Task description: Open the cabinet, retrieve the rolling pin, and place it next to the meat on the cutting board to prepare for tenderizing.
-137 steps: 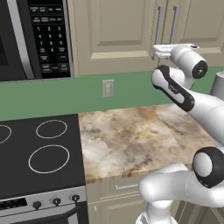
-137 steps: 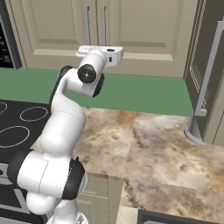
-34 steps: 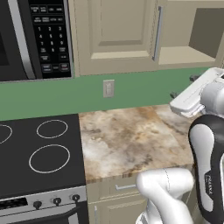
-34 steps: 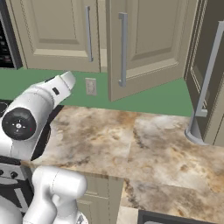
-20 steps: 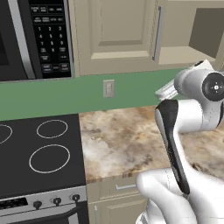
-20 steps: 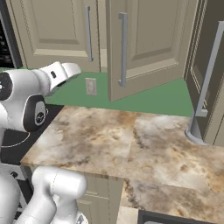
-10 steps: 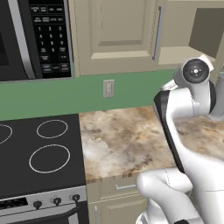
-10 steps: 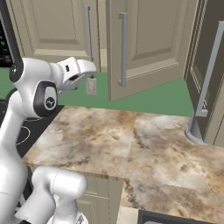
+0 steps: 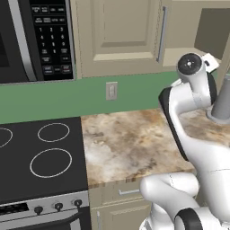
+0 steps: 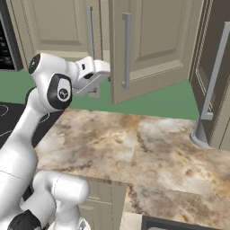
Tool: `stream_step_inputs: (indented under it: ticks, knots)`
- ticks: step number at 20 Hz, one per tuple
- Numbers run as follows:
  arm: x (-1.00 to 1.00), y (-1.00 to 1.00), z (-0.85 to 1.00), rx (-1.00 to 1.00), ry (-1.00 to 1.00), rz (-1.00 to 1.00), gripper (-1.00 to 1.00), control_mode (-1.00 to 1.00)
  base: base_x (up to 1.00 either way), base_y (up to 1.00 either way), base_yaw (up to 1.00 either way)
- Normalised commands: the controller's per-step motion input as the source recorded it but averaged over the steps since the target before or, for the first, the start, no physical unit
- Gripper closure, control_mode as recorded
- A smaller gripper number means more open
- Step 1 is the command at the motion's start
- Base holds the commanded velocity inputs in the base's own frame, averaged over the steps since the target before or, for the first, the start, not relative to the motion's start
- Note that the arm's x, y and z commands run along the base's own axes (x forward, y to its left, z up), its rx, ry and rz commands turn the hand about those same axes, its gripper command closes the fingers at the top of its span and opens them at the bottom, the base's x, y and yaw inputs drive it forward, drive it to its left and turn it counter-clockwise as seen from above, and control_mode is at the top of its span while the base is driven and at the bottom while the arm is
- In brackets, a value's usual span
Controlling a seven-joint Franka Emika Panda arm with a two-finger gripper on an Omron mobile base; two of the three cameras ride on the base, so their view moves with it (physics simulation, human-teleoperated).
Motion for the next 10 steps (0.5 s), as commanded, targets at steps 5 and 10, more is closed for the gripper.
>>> stream_step_inputs:
  ticks: [5, 10]
  knots:
    - [0.13, -0.12, -0.02, -0.02, 0.03, -0.08, -1.0, -1.0, 0.0, 0.0, 0.0]
    - [0.01, -0.04, -0.03, -0.03, 0.01, -0.04, -1.0, -1.0, 0.0, 0.0, 0.0]
